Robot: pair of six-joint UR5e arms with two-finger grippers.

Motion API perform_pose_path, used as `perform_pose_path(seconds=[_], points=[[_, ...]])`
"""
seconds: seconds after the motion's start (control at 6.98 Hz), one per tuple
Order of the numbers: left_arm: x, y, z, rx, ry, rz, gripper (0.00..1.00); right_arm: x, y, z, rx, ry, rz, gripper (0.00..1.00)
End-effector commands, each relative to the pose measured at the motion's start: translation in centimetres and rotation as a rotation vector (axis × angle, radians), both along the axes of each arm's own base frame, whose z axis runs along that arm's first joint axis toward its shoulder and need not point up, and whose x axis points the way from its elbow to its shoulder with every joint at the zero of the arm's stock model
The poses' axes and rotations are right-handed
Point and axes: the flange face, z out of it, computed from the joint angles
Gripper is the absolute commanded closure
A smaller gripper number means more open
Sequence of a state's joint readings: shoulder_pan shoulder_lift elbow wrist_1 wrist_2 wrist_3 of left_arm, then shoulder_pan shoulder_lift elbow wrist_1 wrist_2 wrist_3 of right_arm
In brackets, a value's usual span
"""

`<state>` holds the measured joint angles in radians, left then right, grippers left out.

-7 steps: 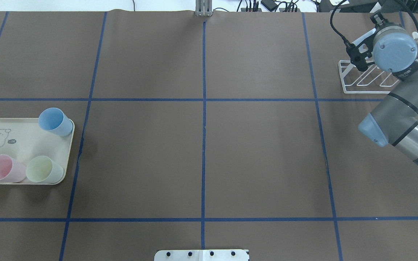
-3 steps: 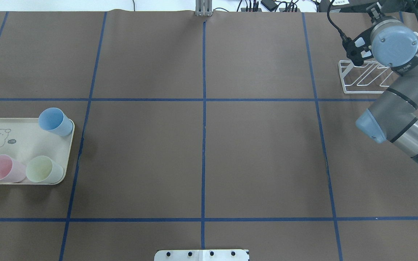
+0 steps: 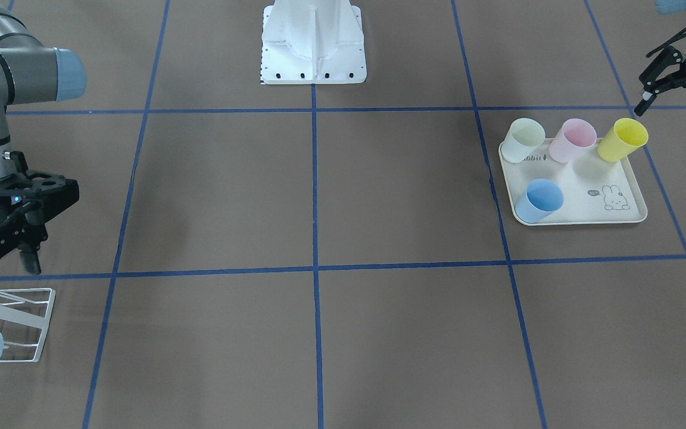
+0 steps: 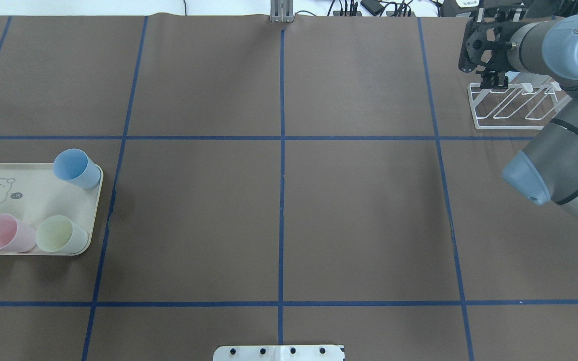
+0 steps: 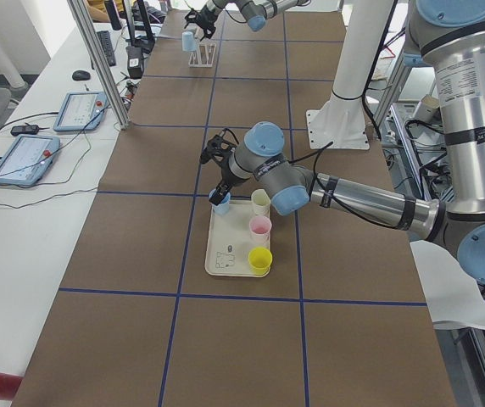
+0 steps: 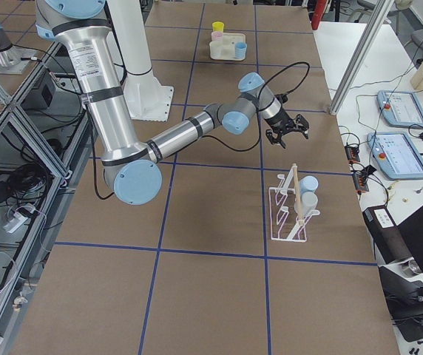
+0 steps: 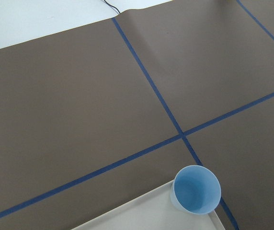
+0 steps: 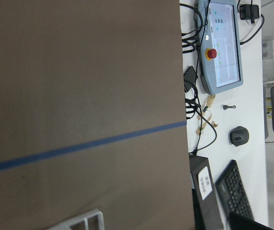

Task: Transfer IKEA cup to right arm and place on rack

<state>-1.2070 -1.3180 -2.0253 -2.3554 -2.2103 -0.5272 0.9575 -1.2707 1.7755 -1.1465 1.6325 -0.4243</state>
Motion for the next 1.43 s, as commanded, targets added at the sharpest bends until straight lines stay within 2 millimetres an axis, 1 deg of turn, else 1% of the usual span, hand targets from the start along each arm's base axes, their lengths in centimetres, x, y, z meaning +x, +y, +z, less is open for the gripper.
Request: perform_pose_path(seconds=[0.0, 0.14, 0.29, 0.43, 0.57, 0.72, 0.86, 1.0, 1.15, 1.29], points=[[7.9, 1.1, 1.5, -0.088, 0.039, -0.068, 0.00, -2.0, 4.2, -4.6, -0.228, -0.429, 0.065, 0.01], [10.6, 0.8, 3.2, -0.114, 0.066, -0.113, 0.00, -5.1, 6.4, -5.8, -0.316, -0.545, 0.064, 0.01], [12.4, -0.3, 4.7, -0.120, 0.058, -0.159, 0.00, -7.2, 8.0, -7.5, -0.363, -0.603, 0.054, 0.01], [13.4, -1.6, 5.9, -0.119, 0.037, -0.184, 0.00, -8.3, 9.5, -8.5, -0.361, -0.619, 0.020, 0.01], [14.4, -2.9, 6.4, -0.122, 0.036, -0.189, 0.00, -9.1, 10.1, -8.6, -0.374, -0.625, 0.008, 0.01], [15.3, -3.7, 6.1, -0.143, 0.054, -0.207, 0.01, -9.7, 10.4, -8.5, -0.377, -0.621, -0.001, 0.01], [16.8, -3.8, 6.2, -0.138, 0.049, -0.211, 0.02, -9.8, 10.5, -8.5, -0.378, -0.621, -0.004, 0.01], [17.9, -3.8, 6.1, -0.141, 0.053, -0.214, 0.17, -9.9, 10.5, -8.5, -0.378, -0.619, -0.004, 0.01], [18.6, -3.6, 5.9, -0.149, 0.061, -0.206, 0.45, -9.9, 10.4, -8.3, -0.379, -0.617, -0.002, 0.01], [18.8, -3.4, 5.8, -0.149, 0.061, -0.200, 0.49, -10.0, 10.3, -8.0, -0.381, -0.611, -0.001, 0.01]])
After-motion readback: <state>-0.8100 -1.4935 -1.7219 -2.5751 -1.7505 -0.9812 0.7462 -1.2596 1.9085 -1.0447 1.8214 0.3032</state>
